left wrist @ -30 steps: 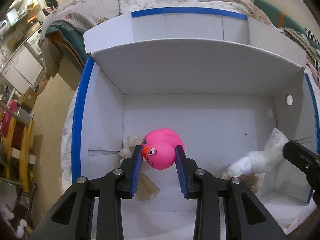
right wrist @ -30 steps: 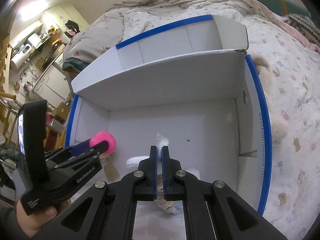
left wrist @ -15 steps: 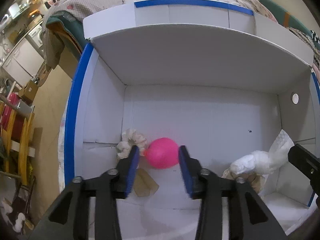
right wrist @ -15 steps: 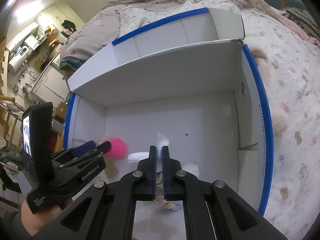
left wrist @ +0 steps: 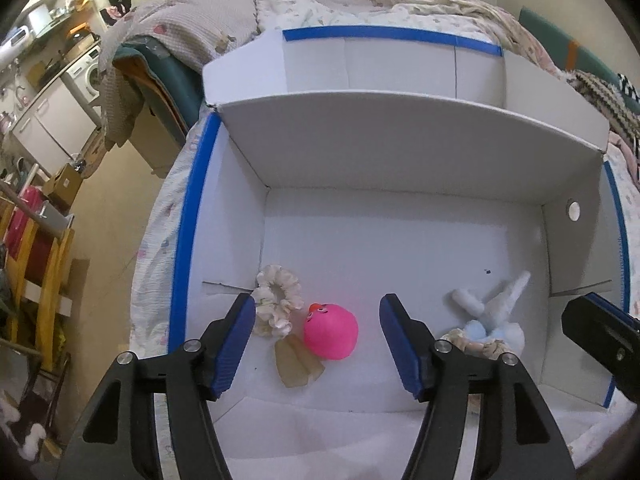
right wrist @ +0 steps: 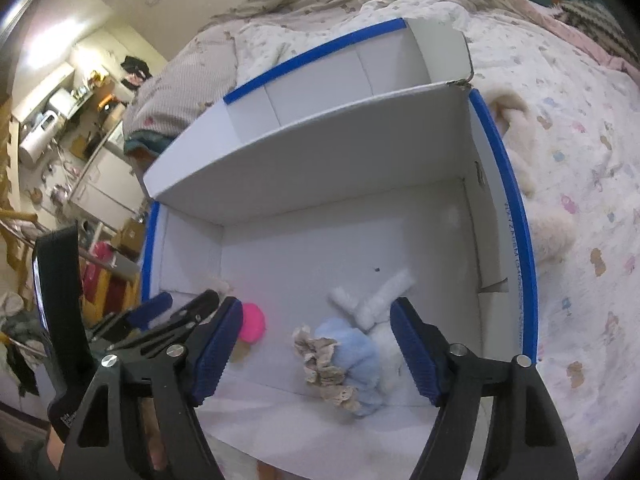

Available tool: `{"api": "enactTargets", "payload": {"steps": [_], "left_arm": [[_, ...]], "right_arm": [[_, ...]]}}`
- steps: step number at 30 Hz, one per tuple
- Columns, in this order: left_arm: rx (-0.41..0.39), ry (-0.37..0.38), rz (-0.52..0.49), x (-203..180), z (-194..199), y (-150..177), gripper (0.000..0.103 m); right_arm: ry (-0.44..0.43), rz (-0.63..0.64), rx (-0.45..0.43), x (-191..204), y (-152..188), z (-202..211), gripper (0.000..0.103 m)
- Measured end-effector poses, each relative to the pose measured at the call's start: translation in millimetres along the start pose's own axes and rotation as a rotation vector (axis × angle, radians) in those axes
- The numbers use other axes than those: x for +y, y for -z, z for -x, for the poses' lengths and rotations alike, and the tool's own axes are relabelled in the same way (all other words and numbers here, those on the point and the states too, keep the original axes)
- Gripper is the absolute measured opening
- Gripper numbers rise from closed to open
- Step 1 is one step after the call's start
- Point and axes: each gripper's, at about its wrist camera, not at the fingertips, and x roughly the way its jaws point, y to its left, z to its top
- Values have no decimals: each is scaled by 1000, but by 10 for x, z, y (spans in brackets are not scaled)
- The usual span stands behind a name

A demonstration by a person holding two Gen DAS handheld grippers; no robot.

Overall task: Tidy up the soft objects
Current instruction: 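Lift both open grippers out of the box toward the remaining items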

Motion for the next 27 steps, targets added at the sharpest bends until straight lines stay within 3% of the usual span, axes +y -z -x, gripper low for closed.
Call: {"api": "enactTargets", "payload": {"steps": [2,4,14,27], "left_arm": [[-7,0,3,20,64,3,62],[-13,4,9,33,122,14,62],[-39,40,46,194,357,69,62],[-53,45,43,454,561,364,62]], "right_arm": [[-3,-9,9,-7,-5,10,87],[-4,-13,6,3,5,27,103],[33,60,-50,166,65,181,103],[36,94,-42,267,305,258,103]]}}
